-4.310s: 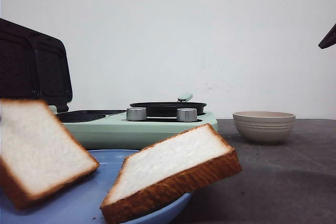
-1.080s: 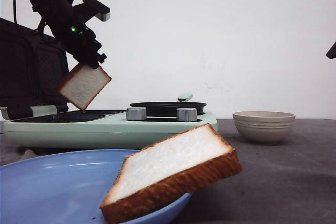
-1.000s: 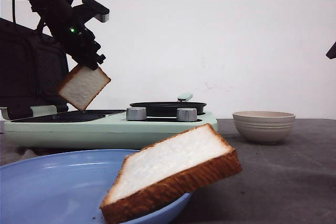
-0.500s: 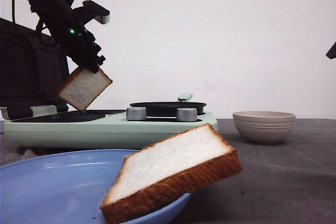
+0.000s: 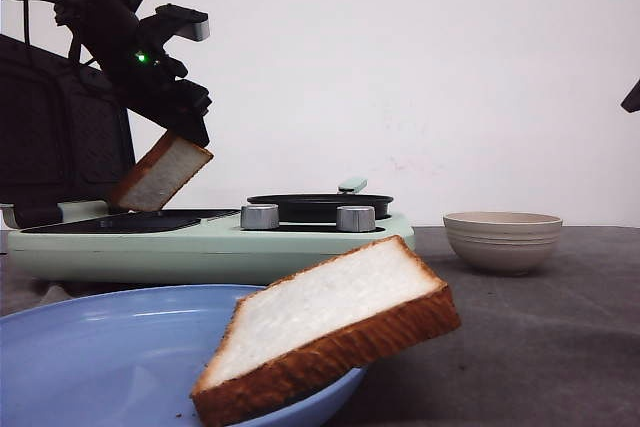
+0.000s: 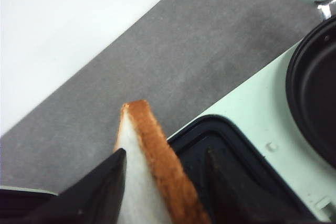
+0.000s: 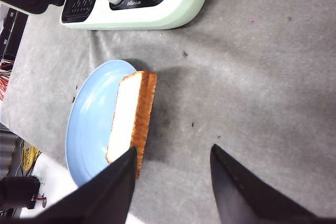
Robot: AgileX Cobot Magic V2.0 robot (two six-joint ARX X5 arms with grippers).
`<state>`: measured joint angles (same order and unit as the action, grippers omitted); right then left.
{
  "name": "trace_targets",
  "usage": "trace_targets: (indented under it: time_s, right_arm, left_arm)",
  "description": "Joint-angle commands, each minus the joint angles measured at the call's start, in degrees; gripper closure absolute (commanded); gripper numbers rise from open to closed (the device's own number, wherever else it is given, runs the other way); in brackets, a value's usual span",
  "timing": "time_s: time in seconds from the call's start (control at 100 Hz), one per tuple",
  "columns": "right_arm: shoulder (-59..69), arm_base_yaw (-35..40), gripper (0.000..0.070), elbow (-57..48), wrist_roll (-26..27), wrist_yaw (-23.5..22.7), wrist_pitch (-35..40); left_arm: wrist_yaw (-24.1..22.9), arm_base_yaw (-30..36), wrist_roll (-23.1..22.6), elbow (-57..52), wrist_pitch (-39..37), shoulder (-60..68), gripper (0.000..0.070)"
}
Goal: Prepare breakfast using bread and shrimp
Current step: 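Lower the bread onto the farther grill plate and open left gripper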
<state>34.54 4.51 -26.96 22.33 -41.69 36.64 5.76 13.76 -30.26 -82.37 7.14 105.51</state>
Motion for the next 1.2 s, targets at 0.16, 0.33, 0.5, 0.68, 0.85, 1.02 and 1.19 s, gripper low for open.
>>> trace_targets:
  time_s: [0.16,0.33,0.5,0.68,0.85,1.02,1.19]
  right_arm:
    - [0.2,0.2,0.0428,-0.6,-0.9,0.2,-0.3]
    - [0.2,0.2,0.0427,-0.6,-0.9,0.2,-0.3]
    - [0.2,0.2,0.0427,-0.6,-0.9,0.2,-0.4]
    - [0.2,0.2,0.0427,-0.6,-0.7,0.2,-0.6]
    - [0.2,0.2,0.0427,-0.6,-0.5,1.5,-0.6]
    - [0.2,0.2,0.0427,-0.6,-0.5,1.2,-0.6]
    - [0.2,0.2,0.0427,-0.6,-0.3,2.7,-0.9]
  left_arm:
    - [0.9,0.1,3.0,-1.6,-0.3,1.8,0.0456]
    - [2.2,0.1,6.6,-1.6,-1.5,1.7,0.0456]
    - [4.5,0.1,11.6,-1.6,-2.4,-0.8,0.0457]
    - [6.4,-0.1,20.8,-1.6,-1.0,-7.4,0.0458]
    - [9.9,-2.7,34.1,-1.6,-0.2,-14.8,0.0468]
    - [11.9,-5.8,37.0,-1.6,4.0,-22.1,0.0468]
    - [11.9,-8.4,34.7,-1.2,11.5,-28.1,0.0468]
